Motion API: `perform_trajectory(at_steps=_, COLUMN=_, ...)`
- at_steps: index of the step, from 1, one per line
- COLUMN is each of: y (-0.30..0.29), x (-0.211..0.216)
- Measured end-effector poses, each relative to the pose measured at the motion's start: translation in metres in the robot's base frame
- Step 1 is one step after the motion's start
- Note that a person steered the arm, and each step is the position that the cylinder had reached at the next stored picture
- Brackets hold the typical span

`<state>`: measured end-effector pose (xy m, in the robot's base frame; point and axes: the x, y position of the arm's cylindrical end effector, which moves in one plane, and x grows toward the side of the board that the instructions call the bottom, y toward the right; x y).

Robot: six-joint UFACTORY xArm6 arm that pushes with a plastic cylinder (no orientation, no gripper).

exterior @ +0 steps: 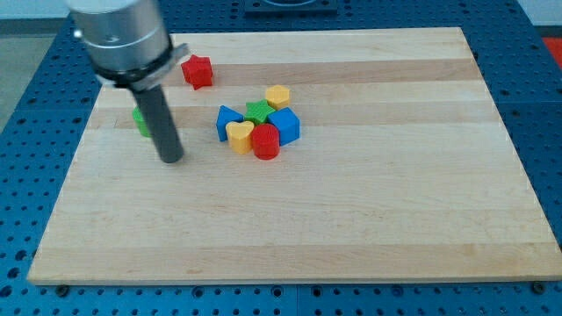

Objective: Push green circle towards blue triangle

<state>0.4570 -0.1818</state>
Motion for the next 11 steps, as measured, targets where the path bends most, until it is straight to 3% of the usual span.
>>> perform_trajectory(at_steps=1, y=-0.046, x=-0.007)
perform_trajectory(at_steps=4, y=-0.060, x=-0.043)
perform_trajectory(at_steps=8, y=0.019, x=-0.055)
perform_trajectory(at_steps=11, y=0.017, x=-0.055)
